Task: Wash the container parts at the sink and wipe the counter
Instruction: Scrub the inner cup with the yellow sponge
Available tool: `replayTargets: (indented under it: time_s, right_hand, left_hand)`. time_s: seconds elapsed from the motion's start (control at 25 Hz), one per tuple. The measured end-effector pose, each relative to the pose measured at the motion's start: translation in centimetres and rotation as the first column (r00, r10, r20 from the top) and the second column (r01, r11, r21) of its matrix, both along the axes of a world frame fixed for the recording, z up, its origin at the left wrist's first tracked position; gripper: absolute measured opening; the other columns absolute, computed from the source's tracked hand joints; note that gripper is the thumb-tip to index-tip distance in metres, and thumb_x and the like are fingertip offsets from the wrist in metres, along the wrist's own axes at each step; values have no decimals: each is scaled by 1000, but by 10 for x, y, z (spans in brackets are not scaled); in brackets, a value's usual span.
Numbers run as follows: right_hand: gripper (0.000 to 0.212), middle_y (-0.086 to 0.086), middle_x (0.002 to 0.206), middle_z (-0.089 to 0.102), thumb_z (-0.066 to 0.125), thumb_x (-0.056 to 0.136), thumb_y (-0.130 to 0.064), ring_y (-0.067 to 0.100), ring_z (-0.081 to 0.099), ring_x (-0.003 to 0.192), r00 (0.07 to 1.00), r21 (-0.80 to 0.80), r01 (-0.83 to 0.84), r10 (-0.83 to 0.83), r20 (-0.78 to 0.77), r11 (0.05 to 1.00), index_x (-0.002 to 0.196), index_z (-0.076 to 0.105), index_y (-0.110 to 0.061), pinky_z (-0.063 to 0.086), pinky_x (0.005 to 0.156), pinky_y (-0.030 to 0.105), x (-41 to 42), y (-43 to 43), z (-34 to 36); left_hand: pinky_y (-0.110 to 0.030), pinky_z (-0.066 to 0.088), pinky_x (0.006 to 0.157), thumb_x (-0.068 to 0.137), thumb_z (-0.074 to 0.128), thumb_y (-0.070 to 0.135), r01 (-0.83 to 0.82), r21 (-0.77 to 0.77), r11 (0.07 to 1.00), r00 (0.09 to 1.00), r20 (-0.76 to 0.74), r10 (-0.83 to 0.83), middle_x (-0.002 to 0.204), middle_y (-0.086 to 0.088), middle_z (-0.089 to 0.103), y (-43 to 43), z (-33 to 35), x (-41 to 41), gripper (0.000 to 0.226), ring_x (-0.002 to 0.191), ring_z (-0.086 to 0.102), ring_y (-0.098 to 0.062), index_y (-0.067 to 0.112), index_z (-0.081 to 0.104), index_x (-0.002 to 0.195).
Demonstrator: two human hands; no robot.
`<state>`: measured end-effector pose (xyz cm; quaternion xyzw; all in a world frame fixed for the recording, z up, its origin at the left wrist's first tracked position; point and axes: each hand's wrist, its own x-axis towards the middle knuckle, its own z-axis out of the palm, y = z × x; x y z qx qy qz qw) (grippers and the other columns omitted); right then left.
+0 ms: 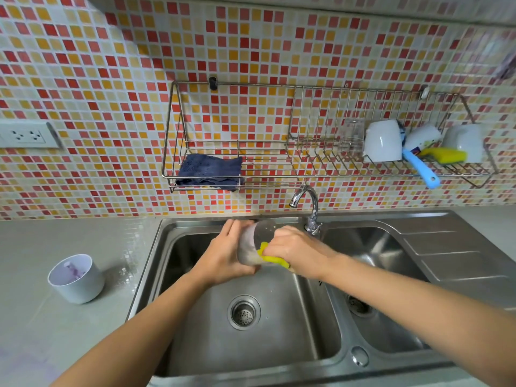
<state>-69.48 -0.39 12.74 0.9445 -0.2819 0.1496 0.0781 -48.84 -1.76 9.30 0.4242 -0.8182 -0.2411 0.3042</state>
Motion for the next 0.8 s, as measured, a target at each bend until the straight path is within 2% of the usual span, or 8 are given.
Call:
replayTargets:
  time_s: [0.12, 0.24, 0.36, 0.44, 0.52, 0.6, 0.72, 0.8]
  right_hand:
    - [28, 3, 64, 61, 64, 55, 11, 25, 52, 66, 989, 249, 101, -124, 79, 963, 74, 63, -10, 47, 66, 32, 2, 12, -13]
    - [20, 3, 61, 59, 76, 61, -1, 24, 53, 65, 990, 186, 119, -130, 47, 975, 68, 59, -11, 48, 65, 31, -1, 9, -10]
    - [31, 1, 57, 57, 83, 64, -16, 23, 53, 60, 996, 85, 84, -82, -18, 993, 60, 52, -15, 45, 61, 27, -5, 12, -8]
    - [32, -1, 59, 56, 81, 59, -6, 21, 50, 61, 998, 45, 58, -57, -23, 997, 63, 51, -16, 41, 65, 28, -9, 13, -6]
    - [36, 0, 60, 53, 73, 53, 7, 21, 45, 63, 1000, -20, 18, -18, -18, 1000, 67, 50, -16, 34, 65, 27, -16, 10, 1]
    - [30, 1, 59, 50, 64, 60, 8, 20, 40, 65, 999, -75, -46, 44, -33, 996, 70, 50, -16, 31, 66, 27, -22, 7, 9]
    - [22, 0, 59, 52, 58, 66, 6, 17, 38, 67, 998, -72, -49, 47, -35, 996, 67, 54, -15, 33, 66, 26, -18, 6, 5]
    - [23, 1, 60, 57, 68, 61, 6, 21, 47, 63, 999, 72, 35, -35, 5, 997, 66, 57, -14, 41, 62, 27, -7, 10, -2]
  left_hand:
    - [-37, 49, 88, 58, 84, 32, -22, -48, 999, 998, 63, 25, 118, 5, 43, 0, -10, 3, 87, 108, 54, -15, 17, 40, 131]
    - [-41, 50, 84, 58, 84, 30, -62, -63, 996, 995, 76, 67, 119, 1, 41, 1, -9, -8, 87, 104, 57, -21, 14, 39, 131]
    - [-41, 51, 80, 59, 83, 28, -79, -83, 993, 991, 100, 87, 120, -1, 39, 6, -11, -25, 89, 103, 56, -25, 16, 36, 133]
    - [-36, 49, 90, 60, 84, 28, -24, -66, 997, 1000, -8, 24, 121, 0, 38, 7, -14, -24, 91, 111, 50, -14, 19, 32, 135]
    - [-21, 39, 103, 60, 87, 21, 61, 73, 995, 989, -141, -50, 131, 4, 39, 4, -9, -13, 97, 122, 41, 2, 25, 28, 138]
    - [-12, 35, 103, 59, 86, 12, 151, 233, 961, 977, -186, -109, 136, 15, 41, 2, -2, -6, 104, 126, 39, 9, 31, 25, 142]
    - [-17, 41, 98, 58, 83, 13, 91, 168, 982, 994, -72, -79, 128, 14, 50, 1, 0, -14, 92, 117, 49, 0, 28, 36, 135]
    - [-3, 34, 91, 60, 82, 14, -6, 96, 995, 999, -50, 11, 130, 6, 45, 3, -5, -18, 87, 117, 48, -9, 19, 36, 134]
